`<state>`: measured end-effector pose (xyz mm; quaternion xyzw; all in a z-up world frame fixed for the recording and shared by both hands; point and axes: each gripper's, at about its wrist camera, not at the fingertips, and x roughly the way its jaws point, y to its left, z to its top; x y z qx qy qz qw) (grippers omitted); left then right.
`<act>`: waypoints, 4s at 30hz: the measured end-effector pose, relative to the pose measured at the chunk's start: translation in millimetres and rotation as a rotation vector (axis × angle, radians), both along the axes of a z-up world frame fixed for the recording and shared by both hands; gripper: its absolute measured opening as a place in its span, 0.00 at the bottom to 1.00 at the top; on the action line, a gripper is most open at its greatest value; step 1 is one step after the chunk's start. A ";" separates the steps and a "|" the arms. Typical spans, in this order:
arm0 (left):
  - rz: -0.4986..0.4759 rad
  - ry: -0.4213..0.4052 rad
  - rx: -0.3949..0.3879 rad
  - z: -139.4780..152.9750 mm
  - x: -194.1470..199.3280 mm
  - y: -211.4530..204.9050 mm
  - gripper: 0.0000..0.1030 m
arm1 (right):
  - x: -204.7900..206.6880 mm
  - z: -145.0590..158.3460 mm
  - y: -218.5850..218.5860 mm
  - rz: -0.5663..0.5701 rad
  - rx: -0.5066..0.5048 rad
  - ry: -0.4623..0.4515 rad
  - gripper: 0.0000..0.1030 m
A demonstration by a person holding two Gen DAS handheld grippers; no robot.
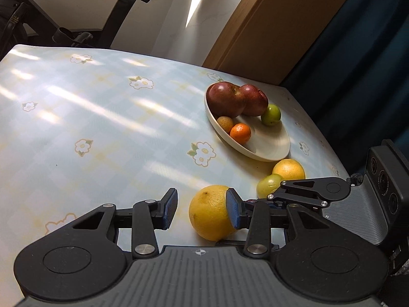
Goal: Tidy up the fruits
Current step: 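Close the right tool on the yellow grapefruit while the left tool presses its top, then carry the yellow grapefruit onto the cream plate and release it, then withdraw both tools from the plate toward the remaining fruit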
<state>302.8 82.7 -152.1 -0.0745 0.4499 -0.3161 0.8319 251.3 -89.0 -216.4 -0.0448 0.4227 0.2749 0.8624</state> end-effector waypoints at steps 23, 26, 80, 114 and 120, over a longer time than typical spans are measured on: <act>0.029 0.057 -0.014 -9.4 13.7 2.4 0.43 | 9.2 -4.1 -0.4 -0.011 0.004 -0.027 0.39; 0.020 0.068 -0.029 -12.0 12.7 3.8 0.43 | 12.7 -4.1 2.7 0.009 -0.019 -0.038 0.39; -0.097 0.024 0.040 7.2 94.2 -182.5 0.43 | 71.2 -5.8 -178.0 -0.177 0.101 -0.139 0.43; 0.023 -0.122 0.172 38.2 63.4 -152.2 0.41 | 61.9 1.5 -172.9 -0.250 0.095 -0.126 0.45; 0.075 -0.167 0.235 45.9 39.7 -143.1 0.41 | 42.3 10.1 -177.1 -0.291 0.109 -0.157 0.45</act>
